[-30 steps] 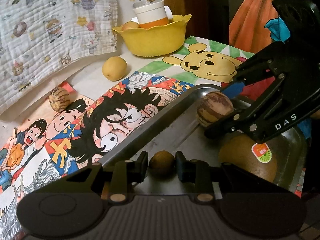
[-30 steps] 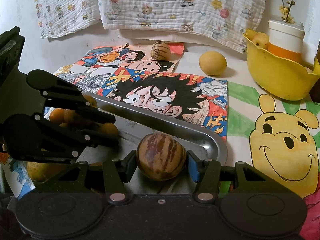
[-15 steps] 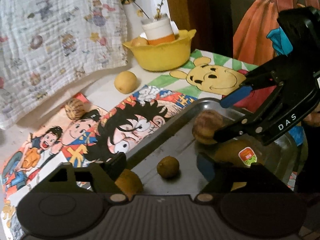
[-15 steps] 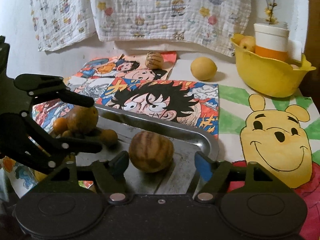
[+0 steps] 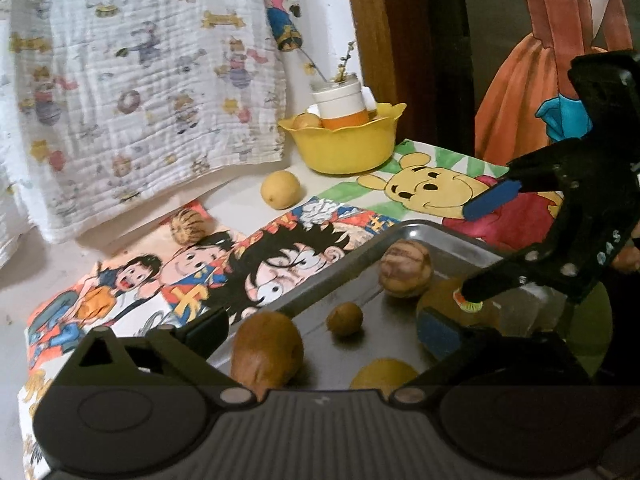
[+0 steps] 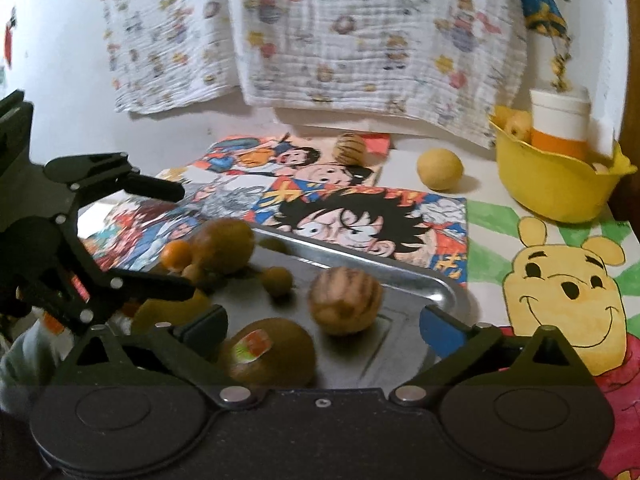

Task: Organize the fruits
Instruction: 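Move both tools away from the tray toward the remaining fruits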

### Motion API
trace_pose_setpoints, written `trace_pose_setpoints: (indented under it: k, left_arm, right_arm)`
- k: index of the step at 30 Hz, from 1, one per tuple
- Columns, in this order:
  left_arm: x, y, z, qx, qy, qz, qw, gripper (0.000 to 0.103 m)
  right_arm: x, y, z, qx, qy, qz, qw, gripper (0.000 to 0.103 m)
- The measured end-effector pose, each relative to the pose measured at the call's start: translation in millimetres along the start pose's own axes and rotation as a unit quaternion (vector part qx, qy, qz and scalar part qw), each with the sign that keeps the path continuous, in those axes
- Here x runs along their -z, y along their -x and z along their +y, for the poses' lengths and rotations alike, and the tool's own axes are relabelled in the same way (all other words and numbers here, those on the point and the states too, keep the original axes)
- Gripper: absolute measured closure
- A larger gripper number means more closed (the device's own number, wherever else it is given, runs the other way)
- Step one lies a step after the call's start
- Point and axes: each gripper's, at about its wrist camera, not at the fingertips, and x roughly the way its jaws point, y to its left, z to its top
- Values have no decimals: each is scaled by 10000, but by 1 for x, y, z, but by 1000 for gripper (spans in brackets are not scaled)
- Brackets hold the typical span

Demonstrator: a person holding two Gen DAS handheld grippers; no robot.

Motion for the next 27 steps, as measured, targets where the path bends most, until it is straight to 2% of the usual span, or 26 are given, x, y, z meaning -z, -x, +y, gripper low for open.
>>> trace_pose_setpoints:
  k: [7,10,22,27]
  left_arm:
    - [24,29,5,-115,274,-52,9995,1]
    - [35,38,9,-124,361,34,9993,1]
    - [70,60,15,-255,177,438,9986,1]
    - [74,62,28,-291,354,524,9976,1]
  right_arm:
    - [15,8,33,-42,468,107,9988,1]
    - [21,9,46,-59,591,159,9981,1]
    - [28,4,81,19,873,498,9949,1]
    - [22,4,87,39,893,452,9950,1]
